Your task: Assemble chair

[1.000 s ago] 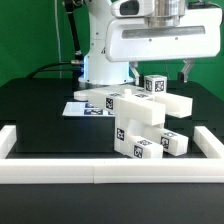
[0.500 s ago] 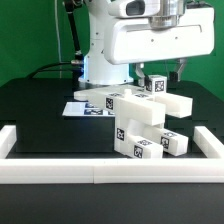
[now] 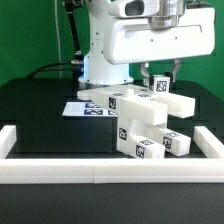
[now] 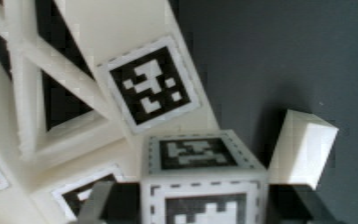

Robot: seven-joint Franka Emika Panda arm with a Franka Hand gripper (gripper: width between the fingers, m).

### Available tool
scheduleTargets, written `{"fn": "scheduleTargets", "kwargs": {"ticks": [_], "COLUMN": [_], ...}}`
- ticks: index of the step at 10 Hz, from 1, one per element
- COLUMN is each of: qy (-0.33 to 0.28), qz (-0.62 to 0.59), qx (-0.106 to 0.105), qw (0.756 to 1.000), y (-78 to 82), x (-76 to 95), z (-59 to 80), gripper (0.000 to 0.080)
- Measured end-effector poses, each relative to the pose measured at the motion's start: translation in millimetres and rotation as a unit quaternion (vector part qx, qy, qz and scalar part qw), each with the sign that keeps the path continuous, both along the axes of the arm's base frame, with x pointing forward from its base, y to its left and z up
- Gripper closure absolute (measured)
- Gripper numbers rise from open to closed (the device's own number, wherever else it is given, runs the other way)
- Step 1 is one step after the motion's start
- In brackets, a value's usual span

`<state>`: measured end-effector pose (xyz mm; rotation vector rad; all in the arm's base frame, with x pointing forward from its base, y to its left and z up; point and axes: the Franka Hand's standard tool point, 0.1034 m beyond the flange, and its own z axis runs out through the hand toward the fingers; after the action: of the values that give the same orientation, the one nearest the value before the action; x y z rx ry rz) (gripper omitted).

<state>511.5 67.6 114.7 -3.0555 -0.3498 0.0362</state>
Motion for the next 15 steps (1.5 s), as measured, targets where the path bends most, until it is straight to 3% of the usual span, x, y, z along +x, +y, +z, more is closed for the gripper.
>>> {"fn": "scheduleTargets", "kwargs": {"ticks": [6, 10, 14, 15], "qy": [0.011, 0.019, 0.026, 0.026], "qz": [-0.168, -0.298, -0.435, -0.44], "qx": [-0.004, -0.008, -0.01, -0.01], "qw": [0.986, 0.954, 0.9, 0.898], "y": [0.5, 1.0, 3.7, 3.9], "x": [0.2, 0.4, 1.1, 1.3], "z": [0.1, 0.3, 0.9, 1.0], "gripper": [0.0512, 0.0512, 0.0511, 0.0485]}}
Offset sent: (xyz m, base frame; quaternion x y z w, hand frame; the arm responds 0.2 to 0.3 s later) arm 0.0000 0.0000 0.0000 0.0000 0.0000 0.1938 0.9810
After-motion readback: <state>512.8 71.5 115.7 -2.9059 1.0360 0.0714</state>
